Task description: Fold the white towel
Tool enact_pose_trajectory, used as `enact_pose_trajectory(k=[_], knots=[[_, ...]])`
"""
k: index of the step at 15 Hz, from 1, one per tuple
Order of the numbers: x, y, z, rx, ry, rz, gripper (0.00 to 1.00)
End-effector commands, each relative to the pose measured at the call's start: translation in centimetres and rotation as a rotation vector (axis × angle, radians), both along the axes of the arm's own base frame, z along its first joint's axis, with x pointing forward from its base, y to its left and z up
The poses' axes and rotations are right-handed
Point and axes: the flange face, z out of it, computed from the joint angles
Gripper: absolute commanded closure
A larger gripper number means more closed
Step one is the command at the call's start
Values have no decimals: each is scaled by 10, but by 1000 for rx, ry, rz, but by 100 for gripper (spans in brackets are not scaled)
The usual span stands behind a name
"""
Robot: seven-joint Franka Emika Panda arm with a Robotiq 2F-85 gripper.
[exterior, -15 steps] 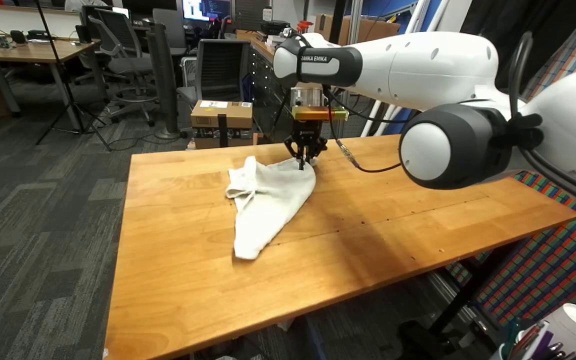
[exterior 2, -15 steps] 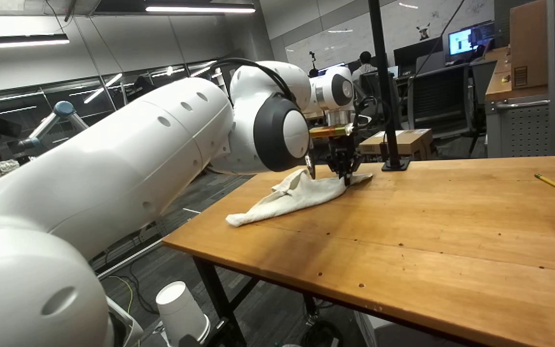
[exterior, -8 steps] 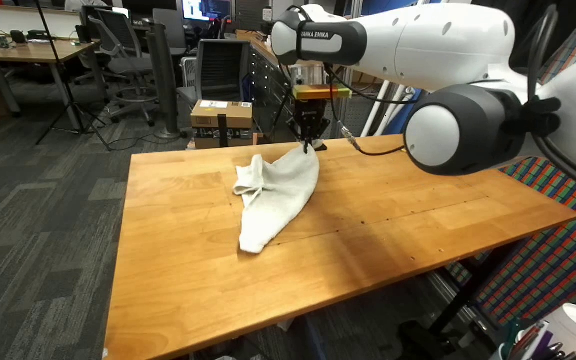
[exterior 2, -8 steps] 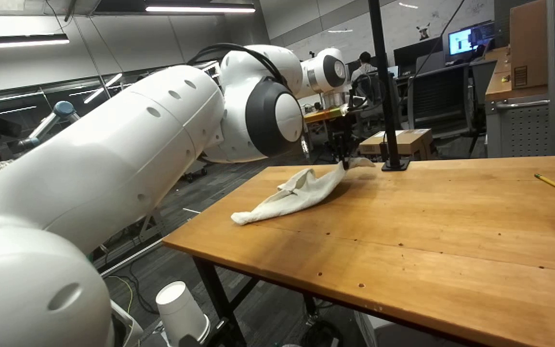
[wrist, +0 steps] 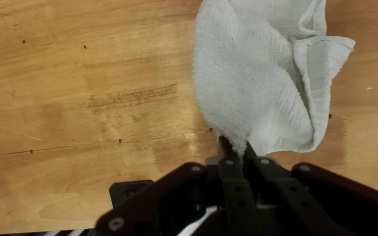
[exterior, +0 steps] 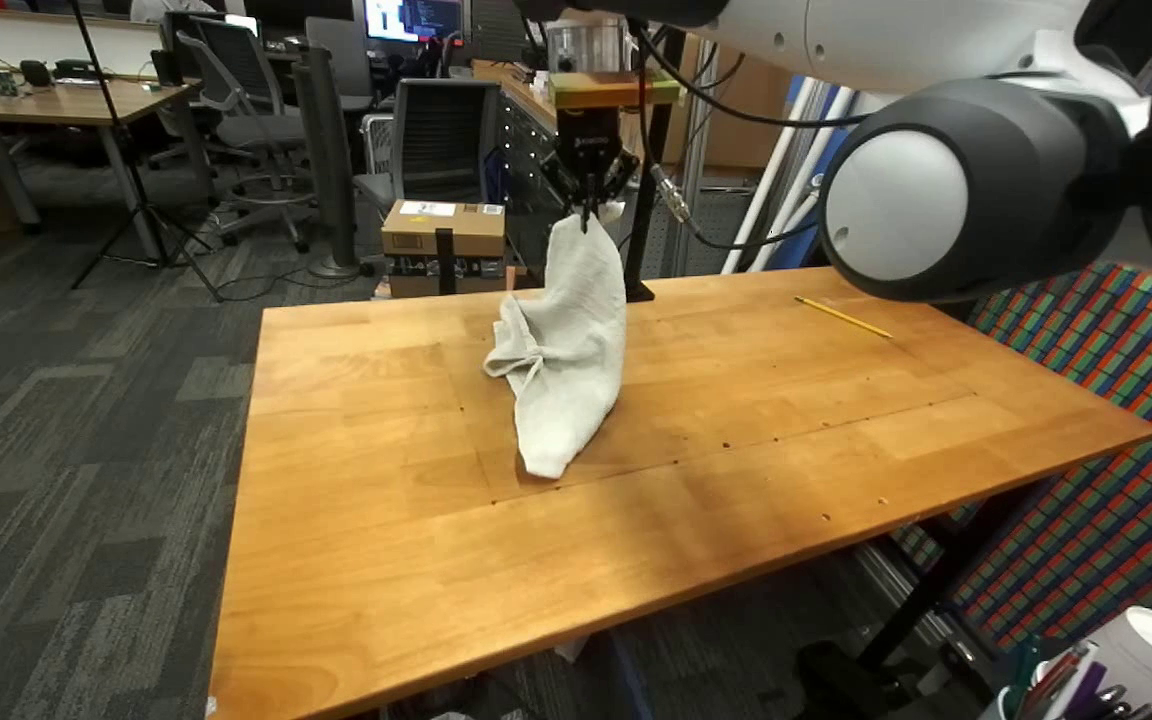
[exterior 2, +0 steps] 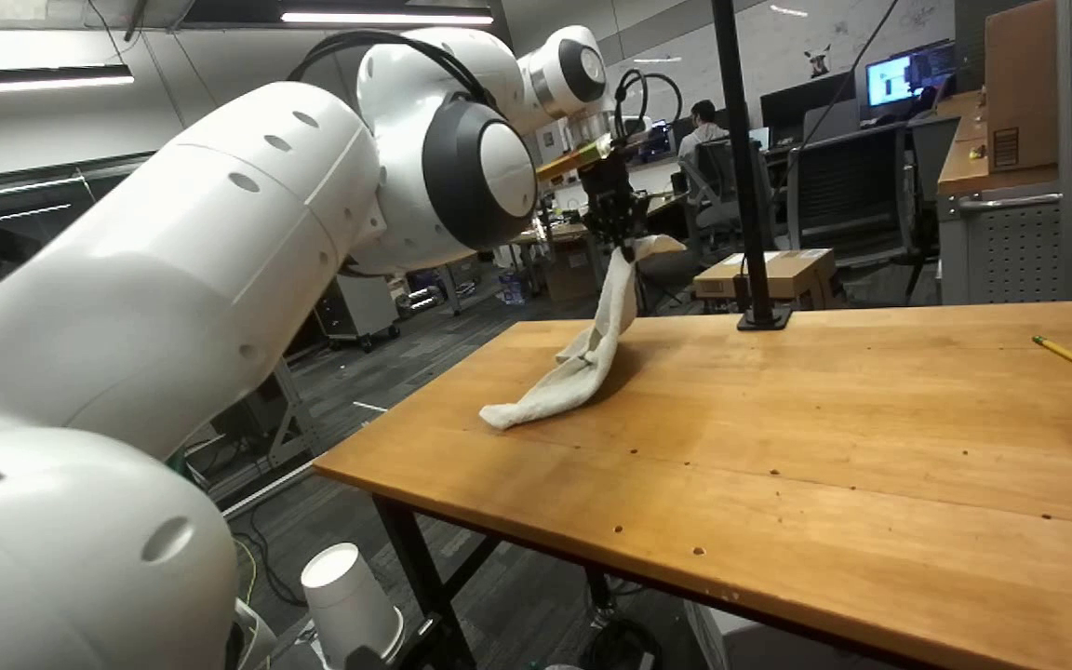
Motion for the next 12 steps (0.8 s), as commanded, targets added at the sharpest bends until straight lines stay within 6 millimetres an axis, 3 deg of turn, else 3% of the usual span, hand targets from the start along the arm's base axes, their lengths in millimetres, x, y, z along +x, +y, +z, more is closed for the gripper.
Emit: enact_pose_trajectory(k=[1, 5, 12], knots=[[-10, 28, 38, -30, -76, -50, 99], [-16, 52, 50, 37, -94, -67, 99], [-15, 60, 51, 26, -127, -74, 99]])
